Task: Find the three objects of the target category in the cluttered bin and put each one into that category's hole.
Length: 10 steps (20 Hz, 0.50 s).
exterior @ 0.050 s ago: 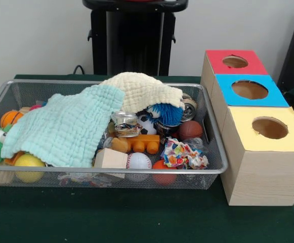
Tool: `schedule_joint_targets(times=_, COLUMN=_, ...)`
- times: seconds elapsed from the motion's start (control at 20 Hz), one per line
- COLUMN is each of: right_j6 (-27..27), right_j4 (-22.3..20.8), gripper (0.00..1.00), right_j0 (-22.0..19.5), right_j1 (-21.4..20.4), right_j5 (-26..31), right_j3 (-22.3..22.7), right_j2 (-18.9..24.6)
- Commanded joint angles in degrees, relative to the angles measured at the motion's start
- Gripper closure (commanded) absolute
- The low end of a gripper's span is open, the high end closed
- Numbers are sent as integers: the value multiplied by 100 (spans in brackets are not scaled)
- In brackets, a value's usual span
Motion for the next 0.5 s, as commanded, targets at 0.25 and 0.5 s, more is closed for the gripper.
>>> schedule_joint_targets(times=0.25, right_j6=-929, right_j4=-625, gripper=0, right_j0=-267, right_j1=699, right_j5=-543, right_j3=80, right_j2=535)
schedule_joint_targets(times=0.5, right_j6=-559, right_j4=-1120, gripper=0, right_j0=-238, right_j1=1218, right_j5=-960, right_j3=13, right_j2=524)
